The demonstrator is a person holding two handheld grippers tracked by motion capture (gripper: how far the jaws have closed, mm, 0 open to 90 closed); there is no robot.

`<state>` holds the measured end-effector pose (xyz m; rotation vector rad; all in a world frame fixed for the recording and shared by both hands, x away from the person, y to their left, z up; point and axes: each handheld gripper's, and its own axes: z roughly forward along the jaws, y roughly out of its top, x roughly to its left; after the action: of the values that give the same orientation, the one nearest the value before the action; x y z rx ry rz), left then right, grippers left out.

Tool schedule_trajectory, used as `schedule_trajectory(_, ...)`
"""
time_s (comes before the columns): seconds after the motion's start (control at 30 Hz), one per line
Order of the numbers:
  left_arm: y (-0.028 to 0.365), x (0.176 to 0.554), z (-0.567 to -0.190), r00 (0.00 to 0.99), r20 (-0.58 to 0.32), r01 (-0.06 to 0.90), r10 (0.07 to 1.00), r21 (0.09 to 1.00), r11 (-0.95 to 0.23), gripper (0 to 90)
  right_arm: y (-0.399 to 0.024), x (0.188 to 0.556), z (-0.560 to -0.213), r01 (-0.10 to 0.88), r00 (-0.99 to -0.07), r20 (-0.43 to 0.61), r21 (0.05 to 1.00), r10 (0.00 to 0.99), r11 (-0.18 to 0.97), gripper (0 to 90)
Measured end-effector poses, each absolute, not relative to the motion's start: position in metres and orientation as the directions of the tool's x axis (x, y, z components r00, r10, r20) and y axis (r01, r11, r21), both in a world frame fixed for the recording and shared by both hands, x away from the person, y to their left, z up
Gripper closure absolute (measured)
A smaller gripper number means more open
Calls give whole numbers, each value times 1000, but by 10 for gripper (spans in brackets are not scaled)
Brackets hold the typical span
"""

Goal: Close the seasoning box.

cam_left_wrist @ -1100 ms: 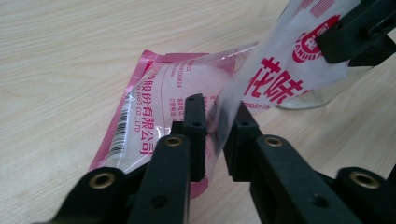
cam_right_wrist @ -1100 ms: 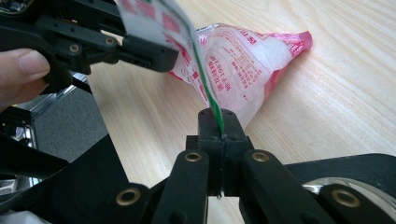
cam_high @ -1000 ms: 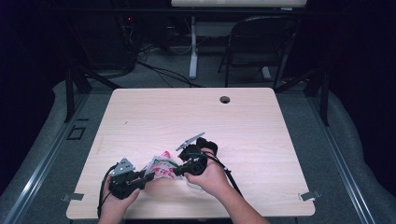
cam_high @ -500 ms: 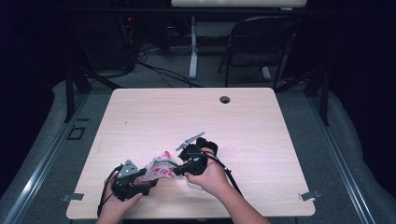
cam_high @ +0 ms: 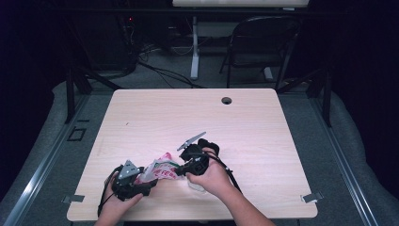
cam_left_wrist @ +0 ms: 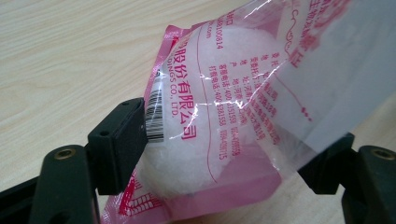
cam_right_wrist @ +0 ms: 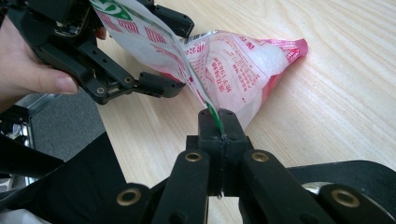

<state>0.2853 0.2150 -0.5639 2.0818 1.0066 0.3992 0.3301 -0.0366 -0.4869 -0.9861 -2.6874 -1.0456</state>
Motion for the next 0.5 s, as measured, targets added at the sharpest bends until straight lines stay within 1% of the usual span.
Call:
schedule_trajectory(0.2,213,287,-569,633,-21,509,774,764,-395,232,-37,332,-486,598,-790,303,575,533,559,900)
schedule_trajectory(0.33,212,290,-576,621,-19,538,784,738,-408,225,-36,332,-484,597,-790,301,577,534,558,900)
schedule_trajectory(0.5,208,293,-579,620,-8,537,784,734,-417,228,-35,332,-484,604,-783,307,583,541,544,900)
